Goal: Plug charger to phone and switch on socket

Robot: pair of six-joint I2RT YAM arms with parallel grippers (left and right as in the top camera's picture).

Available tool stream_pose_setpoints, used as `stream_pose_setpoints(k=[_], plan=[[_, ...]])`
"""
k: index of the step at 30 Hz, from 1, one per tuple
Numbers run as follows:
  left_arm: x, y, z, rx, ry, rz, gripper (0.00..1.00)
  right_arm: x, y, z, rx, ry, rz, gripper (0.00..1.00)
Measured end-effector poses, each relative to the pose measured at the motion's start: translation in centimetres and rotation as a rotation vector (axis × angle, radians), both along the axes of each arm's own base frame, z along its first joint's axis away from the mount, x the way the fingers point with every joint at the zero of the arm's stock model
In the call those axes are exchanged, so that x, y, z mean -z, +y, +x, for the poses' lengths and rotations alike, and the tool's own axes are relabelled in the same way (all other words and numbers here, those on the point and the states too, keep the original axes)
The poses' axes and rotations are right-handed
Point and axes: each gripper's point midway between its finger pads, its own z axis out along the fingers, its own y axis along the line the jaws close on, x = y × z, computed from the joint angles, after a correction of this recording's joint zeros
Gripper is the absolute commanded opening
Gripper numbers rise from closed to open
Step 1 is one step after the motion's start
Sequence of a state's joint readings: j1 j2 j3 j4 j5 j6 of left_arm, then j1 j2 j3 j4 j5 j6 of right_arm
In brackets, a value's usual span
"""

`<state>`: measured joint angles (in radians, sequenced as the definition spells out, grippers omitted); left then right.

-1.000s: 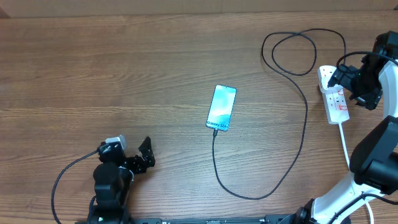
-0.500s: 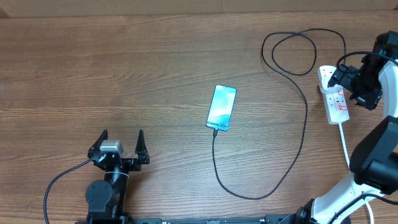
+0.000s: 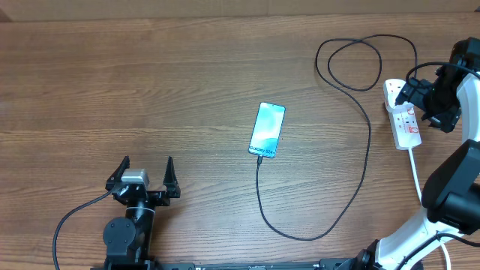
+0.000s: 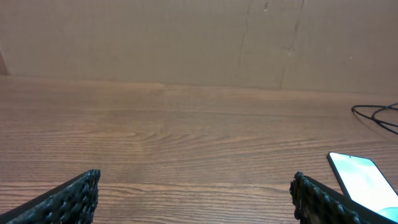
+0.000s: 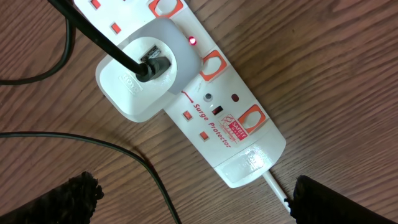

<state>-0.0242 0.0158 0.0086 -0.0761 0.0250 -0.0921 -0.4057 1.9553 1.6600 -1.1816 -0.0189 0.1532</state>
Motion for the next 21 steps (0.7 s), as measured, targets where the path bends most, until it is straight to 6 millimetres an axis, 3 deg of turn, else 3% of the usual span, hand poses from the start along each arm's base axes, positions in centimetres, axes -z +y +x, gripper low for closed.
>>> stream_pose_setpoints(k=[21], plan=[[0.00, 0.00, 0.00, 0.001, -0.001, 0.018, 1.00, 0.00, -0.01, -0.02, 0.000, 0.001, 0.000, 1.00]])
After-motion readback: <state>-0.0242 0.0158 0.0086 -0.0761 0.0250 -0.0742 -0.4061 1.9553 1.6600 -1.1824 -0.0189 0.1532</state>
